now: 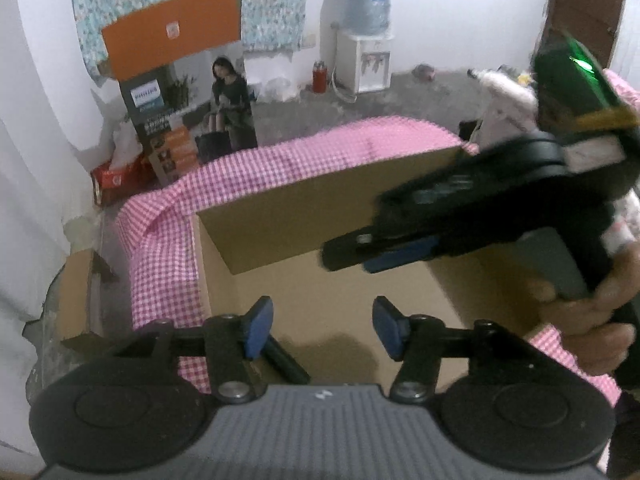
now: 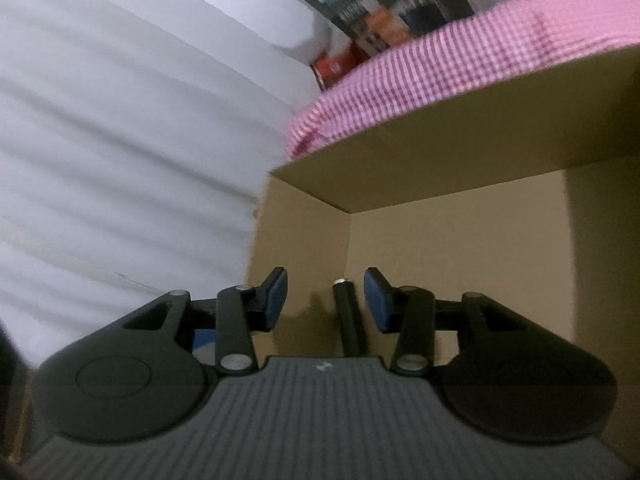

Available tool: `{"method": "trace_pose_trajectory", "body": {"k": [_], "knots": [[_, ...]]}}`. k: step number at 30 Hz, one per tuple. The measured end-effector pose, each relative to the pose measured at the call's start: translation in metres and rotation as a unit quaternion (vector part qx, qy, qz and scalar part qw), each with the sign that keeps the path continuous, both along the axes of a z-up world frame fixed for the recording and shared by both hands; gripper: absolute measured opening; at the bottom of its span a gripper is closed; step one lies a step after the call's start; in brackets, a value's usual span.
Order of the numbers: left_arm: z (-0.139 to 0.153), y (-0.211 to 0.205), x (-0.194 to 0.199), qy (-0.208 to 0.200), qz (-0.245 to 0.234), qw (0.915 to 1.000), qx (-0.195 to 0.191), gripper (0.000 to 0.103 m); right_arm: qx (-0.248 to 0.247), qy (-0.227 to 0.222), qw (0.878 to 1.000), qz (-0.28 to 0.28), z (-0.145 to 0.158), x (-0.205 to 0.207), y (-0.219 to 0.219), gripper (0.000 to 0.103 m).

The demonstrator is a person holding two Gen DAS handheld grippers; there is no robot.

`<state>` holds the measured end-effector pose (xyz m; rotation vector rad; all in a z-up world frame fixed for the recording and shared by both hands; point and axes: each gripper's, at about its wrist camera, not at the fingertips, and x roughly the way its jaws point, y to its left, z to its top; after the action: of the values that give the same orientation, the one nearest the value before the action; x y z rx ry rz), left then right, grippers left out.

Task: Organize rigid objects
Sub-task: 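Lower the black tube into the box and open the right tool, then return the right tool to the green glue stick and grasp it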

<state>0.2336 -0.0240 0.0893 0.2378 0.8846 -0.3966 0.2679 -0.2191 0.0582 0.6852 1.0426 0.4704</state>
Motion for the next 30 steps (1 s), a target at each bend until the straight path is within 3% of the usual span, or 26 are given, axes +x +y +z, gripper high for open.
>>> {"method": "trace_pose_trajectory", "body": {"k": [6,11,15,18,23,30], "knots": [[0.032,0.001,-0.053,-0.036,-0.02,0.9988,-0.027,0.069,0.017,-0.083,0.996,-0.007,0.052,-0.087,-0.04,0.042],[0.035,-0.008,-0.1,-0.045,-0.041,0.9972,-0.043,0.073,0.015,-0.136,0.99,-0.021,0.064,-0.169,-0.072,0.042],[0.017,-0.021,-0.131,-0.029,-0.06,0.9961,-0.057,0.073,-0.006,-0.138,0.99,-0.034,0.042,-0.221,-0.09,0.042],[-0.011,-0.037,-0.152,-0.014,-0.078,0.995,-0.06,0.073,-0.032,-0.115,0.992,-0.039,0.009,-0.248,-0.095,0.042],[-0.058,-0.065,-0.176,0.001,-0.101,0.9937,-0.048,0.067,-0.075,-0.056,0.995,-0.019,-0.045,-0.246,-0.08,0.04],[-0.096,-0.088,-0.186,-0.002,-0.11,0.9938,-0.013,0.054,-0.158,-0.058,0.985,0.044,-0.066,-0.217,-0.044,0.036]]}}
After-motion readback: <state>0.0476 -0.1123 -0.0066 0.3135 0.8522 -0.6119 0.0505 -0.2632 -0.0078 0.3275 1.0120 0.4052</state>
